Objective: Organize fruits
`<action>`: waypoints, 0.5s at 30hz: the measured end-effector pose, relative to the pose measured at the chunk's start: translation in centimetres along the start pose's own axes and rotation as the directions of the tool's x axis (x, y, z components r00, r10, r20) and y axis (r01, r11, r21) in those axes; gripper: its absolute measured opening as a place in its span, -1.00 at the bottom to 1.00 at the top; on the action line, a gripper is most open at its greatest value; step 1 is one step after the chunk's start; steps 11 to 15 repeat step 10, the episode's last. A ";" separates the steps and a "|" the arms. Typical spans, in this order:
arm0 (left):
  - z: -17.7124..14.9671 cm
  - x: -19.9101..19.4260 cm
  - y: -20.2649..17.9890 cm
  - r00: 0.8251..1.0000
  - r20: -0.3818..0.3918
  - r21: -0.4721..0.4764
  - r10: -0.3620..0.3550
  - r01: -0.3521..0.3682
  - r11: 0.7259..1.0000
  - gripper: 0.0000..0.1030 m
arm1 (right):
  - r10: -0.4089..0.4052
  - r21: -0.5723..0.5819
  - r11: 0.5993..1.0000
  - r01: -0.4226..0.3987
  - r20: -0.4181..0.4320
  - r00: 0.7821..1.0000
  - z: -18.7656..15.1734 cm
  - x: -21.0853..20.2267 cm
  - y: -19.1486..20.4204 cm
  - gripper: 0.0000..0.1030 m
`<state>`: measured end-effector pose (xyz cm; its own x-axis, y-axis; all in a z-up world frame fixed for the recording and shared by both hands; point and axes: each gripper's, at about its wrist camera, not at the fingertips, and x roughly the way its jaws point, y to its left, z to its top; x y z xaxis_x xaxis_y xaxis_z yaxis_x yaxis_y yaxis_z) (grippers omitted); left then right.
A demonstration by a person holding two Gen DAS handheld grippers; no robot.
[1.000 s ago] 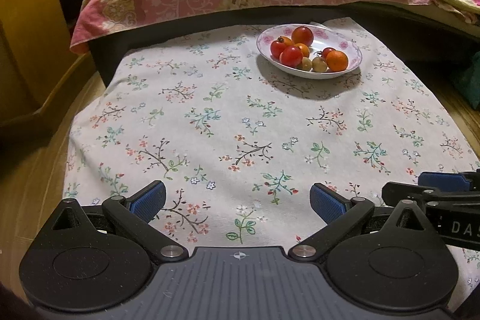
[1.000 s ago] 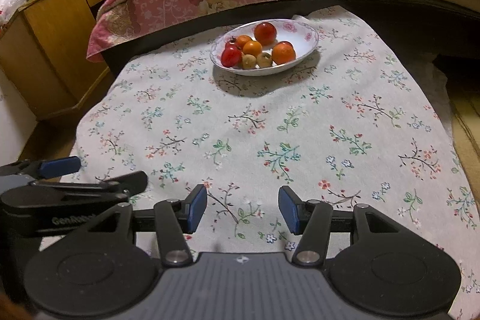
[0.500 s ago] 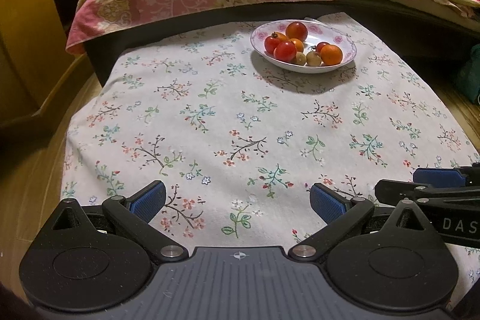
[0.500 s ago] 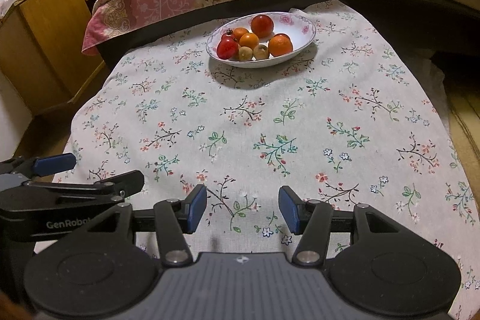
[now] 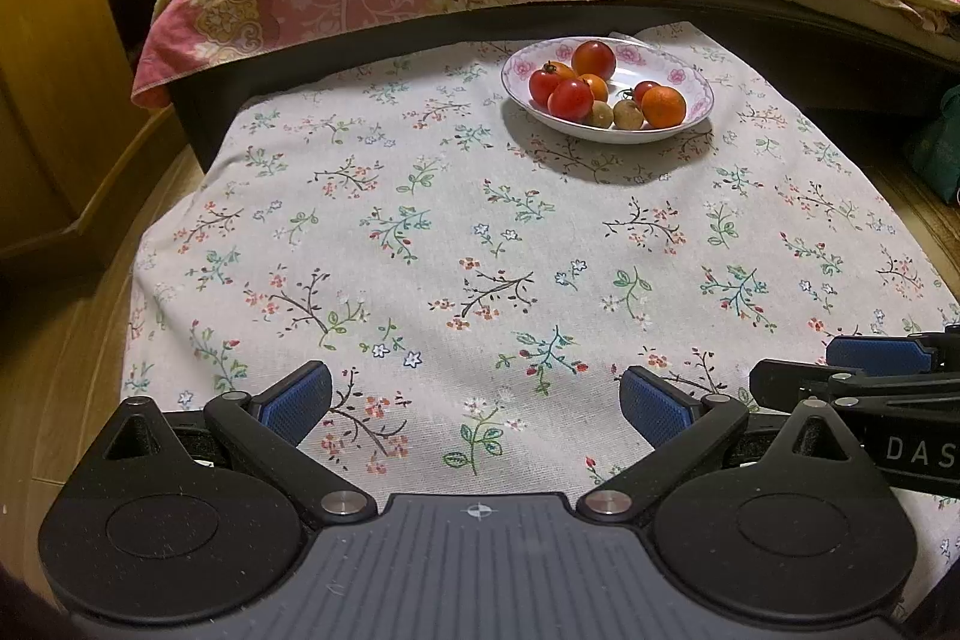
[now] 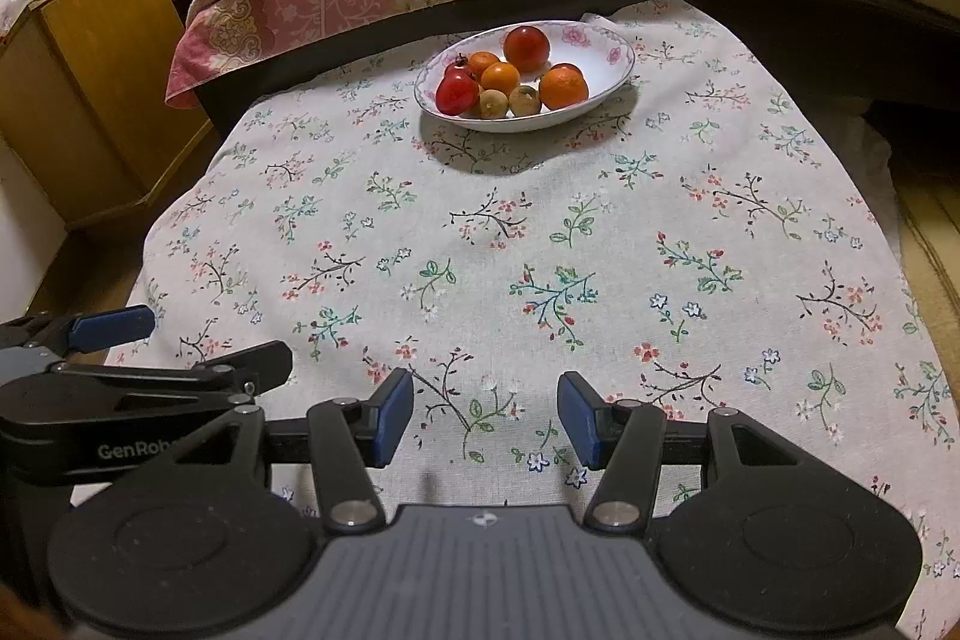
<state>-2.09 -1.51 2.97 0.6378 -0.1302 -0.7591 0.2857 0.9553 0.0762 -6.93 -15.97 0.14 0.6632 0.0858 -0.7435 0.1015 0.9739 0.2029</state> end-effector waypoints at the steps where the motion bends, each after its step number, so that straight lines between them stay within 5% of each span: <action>1: 0.0 0.0 0.0 1.000 0.000 -0.001 -0.001 0.001 1.000 1.00 | 0.000 0.001 1.000 0.000 0.000 1.000 0.0 0.0 0.0 0.01; 15: 0.0 0.1 -0.2 1.000 0.004 -0.002 0.009 -0.009 1.000 1.00 | 0.001 0.001 1.000 -0.001 0.000 1.000 0.0 0.0 0.0 0.02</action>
